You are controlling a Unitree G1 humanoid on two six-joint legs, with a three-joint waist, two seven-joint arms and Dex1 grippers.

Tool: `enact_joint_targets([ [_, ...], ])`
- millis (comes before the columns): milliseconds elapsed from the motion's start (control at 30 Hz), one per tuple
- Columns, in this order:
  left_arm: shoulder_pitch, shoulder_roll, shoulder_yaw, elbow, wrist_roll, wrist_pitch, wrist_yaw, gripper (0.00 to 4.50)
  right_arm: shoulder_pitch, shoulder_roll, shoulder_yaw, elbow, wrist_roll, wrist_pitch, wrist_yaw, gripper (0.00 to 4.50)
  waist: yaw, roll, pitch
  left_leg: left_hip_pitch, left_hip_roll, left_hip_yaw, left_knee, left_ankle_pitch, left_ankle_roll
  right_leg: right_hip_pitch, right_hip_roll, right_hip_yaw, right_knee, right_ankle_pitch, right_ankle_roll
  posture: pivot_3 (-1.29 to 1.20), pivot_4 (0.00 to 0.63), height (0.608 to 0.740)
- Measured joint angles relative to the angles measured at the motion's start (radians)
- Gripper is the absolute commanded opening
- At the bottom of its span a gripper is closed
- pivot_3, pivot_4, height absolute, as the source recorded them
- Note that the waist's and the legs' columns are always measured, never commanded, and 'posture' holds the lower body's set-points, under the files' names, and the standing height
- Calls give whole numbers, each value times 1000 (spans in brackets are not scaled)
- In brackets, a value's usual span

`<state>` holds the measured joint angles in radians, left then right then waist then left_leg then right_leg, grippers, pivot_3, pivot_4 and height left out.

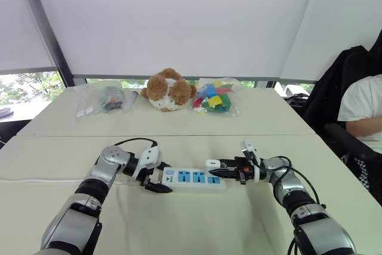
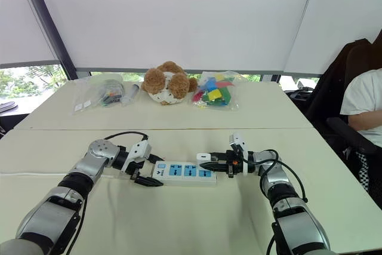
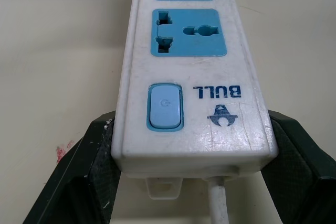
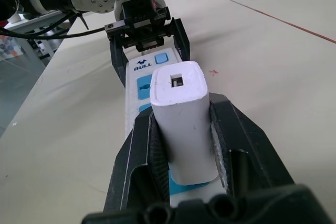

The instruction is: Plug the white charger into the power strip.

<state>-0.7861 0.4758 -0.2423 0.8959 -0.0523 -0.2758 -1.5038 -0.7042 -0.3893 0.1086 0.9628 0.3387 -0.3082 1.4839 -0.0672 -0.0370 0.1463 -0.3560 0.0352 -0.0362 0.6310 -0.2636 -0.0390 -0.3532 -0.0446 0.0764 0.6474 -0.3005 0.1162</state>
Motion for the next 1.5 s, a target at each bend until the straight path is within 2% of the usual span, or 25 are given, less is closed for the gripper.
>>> enact_joint_targets([
  [300, -19, -21, 3, 70, 10, -50, 1, 3034, 60, -4, -9, -71, -2, -84, -34, 714, 4, 1, 1, -1, 0, 0, 0, 0, 0, -1, -1, 0, 0, 0, 0, 0, 150, 739],
  [600, -44, -40, 3, 117, 19, -106, 1, 3034, 103, -26, -18, -179, -3, -56, -57, 714, 21, 5, 3, -2, -1, 0, -1, 0, 0, -3, -1, 0, -1, 0, -1, 0, 150, 739],
  [667, -47, -44, 4, 122, 19, -112, 1, 3034, 110, -33, -17, -206, -9, -32, -62, 1793, 22, 7, 5, -3, -1, 1, -1, 0, 0, -3, -1, 1, -1, -1, -1, 0, 150, 739],
  [733, -52, -49, 4, 123, 21, -127, 2, 3034, 129, -37, -7, -203, -40, -13, -65, 2608, 26, 8, 6, -6, -1, 0, -1, 0, 0, -6, -1, 0, -1, -2, -3, 0, 150, 739],
  [767, -53, -49, 6, 124, 21, -134, 0, 3034, 134, -35, -11, -212, -38, -8, -66, 3282, 25, 12, 8, -9, -1, 1, 0, 0, 0, -8, -2, 1, -1, -1, -1, 0, 150, 739],
  [833, -55, -51, 6, 124, 22, -147, 1, 3034, 134, -39, -16, -215, -42, 10, -68, 4232, 26, 13, 8, -11, -2, 1, 1, 0, 0, -10, -2, 1, -1, 0, 0, 0, 150, 739],
  [933, -61, -55, 10, 123, 21, -155, -2, 3034, 161, -38, -6, -221, -62, 47, -71, 4232, 30, 16, 10, -19, -2, 0, 2, 1, -1, -17, -2, 0, 0, 0, 0, 0, 150, 739],
  [1033, -64, -54, 12, 124, 22, -165, -5, 3034, 167, -39, -17, -256, -60, 74, -79, 4232, 29, 20, 13, -20, -3, 1, 1, 1, -1, -19, -2, 1, 0, 0, 1, 0, 150, 739],
  [1367, -66, -55, 12, 130, 22, -172, -1, 3034, 189, -81, -83, -571, 23, 252, -141, 4232, 30, 22, 15, -20, -3, 1, 1, 1, -1, -18, -2, 1, 0, 0, 1, 0, 150, 739],
  [1433, -69, -57, 12, 136, 22, -173, -1, 3034, 202, -85, -82, -599, 29, 278, -142, 3722, 30, 22, 15, -20, -3, 1, 1, 1, -1, -18, -2, 1, 0, 0, 1, 0, 150, 739],
  [1500, -73, -59, 12, 145, 23, -174, 0, 3034, 211, -85, -80, -605, 29, 287, -141, 2926, 31, 21, 15, -20, -3, 1, 1, 1, -1, -18, -2, 1, 0, 0, 1, 0, 150, 739],
])
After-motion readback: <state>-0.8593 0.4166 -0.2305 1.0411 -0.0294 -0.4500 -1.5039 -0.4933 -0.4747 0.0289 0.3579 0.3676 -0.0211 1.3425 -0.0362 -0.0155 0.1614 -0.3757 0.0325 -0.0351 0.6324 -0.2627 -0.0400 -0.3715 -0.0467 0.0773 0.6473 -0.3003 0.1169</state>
